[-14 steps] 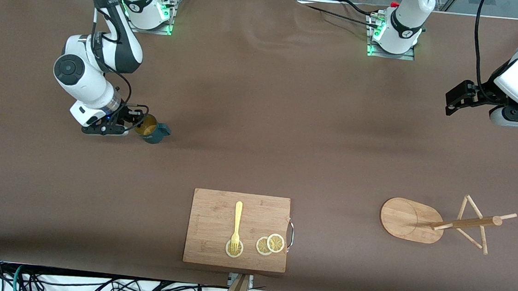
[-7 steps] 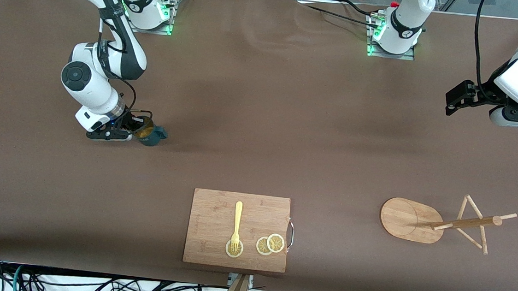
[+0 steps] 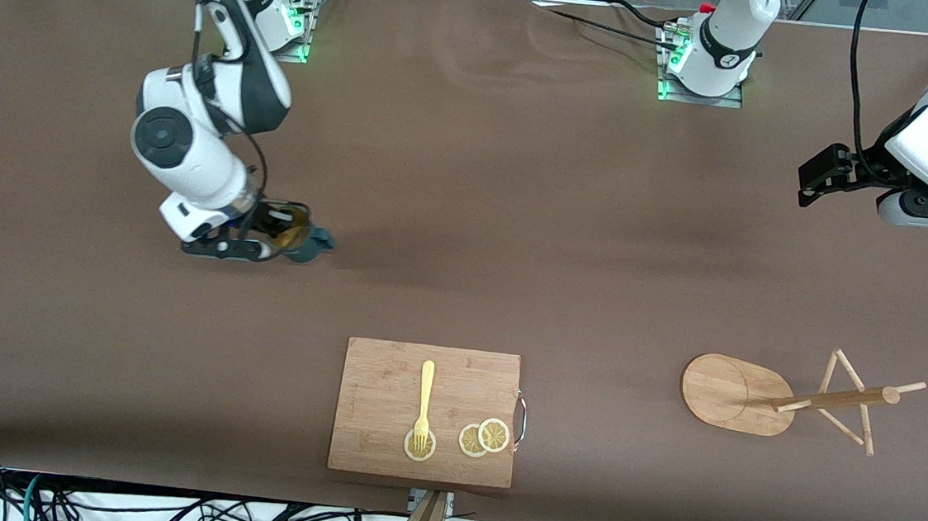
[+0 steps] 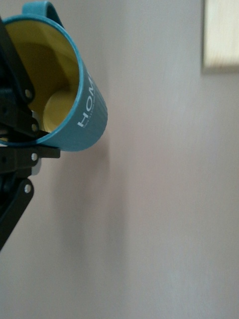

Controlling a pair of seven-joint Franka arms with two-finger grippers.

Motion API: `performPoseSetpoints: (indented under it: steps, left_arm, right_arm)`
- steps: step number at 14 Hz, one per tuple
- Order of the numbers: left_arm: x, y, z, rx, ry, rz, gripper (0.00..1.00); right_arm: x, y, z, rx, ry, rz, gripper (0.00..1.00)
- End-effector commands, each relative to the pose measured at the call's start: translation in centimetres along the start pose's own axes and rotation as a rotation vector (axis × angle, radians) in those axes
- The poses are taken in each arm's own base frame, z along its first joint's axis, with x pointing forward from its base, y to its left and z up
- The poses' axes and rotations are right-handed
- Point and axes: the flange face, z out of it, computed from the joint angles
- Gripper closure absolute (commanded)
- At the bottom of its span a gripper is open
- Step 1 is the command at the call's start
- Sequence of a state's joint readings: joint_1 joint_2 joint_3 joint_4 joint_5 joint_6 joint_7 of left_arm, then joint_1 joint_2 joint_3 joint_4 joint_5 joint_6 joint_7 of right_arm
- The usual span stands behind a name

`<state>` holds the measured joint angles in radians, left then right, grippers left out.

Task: Pass cup and hang on rack
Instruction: 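Grip the mug rim with the right gripper and slide it toward the table center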

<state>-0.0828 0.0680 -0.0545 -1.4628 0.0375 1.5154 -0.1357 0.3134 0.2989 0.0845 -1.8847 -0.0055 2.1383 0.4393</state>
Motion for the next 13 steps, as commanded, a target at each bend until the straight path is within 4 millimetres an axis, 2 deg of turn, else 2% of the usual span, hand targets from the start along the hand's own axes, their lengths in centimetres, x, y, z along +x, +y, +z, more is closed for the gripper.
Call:
performPoseSetpoints:
  steps: [1, 3, 4, 5, 7, 9, 10, 11, 12, 13]
  left_arm:
    - [0.3, -0.2, -0.6, -0.007, 0.005, 0.018, 0.00]
    - [0.3, -0.2, -0.7, -0.007, 0.007, 0.016, 0.00]
    - [0.3, -0.2, -0.7, -0.007, 0.007, 0.018, 0.00]
    - [0.3, -0.2, -0.7, -0.007, 0.007, 0.016, 0.00]
    - [0.3, -0.3, -0.7, -0.007, 0.007, 0.015, 0.00]
    - [0.3, -0.2, -0.7, -0.007, 0.007, 0.018, 0.00]
    - [0.3, -0.3, -0.7, -0.007, 0.007, 0.016, 0.00]
    - [0.3, -0.3, -0.7, -0.005, 0.007, 0.016, 0.00]
    - [0.3, -0.3, -0.7, -0.005, 0.007, 0.015, 0.00]
    - [0.3, -0.4, -0.7, -0.006, 0.008, 0.015, 0.00]
  right_arm:
    - [0.3, -11.3, 1.1, 0.005, -0.018, 0.112, 1.00]
    - [-1.8, -19.9, 3.7, 0.012, -0.003, 0.196, 1.00]
    - [-2.7, -23.4, 5.0, 0.022, 0.006, 0.218, 1.00]
    - [-3.4, -26.1, 6.1, 0.032, 0.013, 0.232, 1.00]
    - [-4.7, -29.0, 7.8, 0.051, 0.021, 0.227, 1.00]
    - [-6.0, -30.4, 9.6, 0.060, 0.023, 0.207, 1.00]
    - [-6.6, -30.9, 10.4, 0.051, 0.018, 0.196, 0.94]
    - [-6.4, -30.7, 10.6, 0.050, 0.015, 0.200, 0.55]
    - [-6.5, -30.7, 10.3, 0.047, 0.021, 0.193, 0.01]
    - [-6.5, -30.9, 9.8, 0.051, 0.026, 0.187, 0.00]
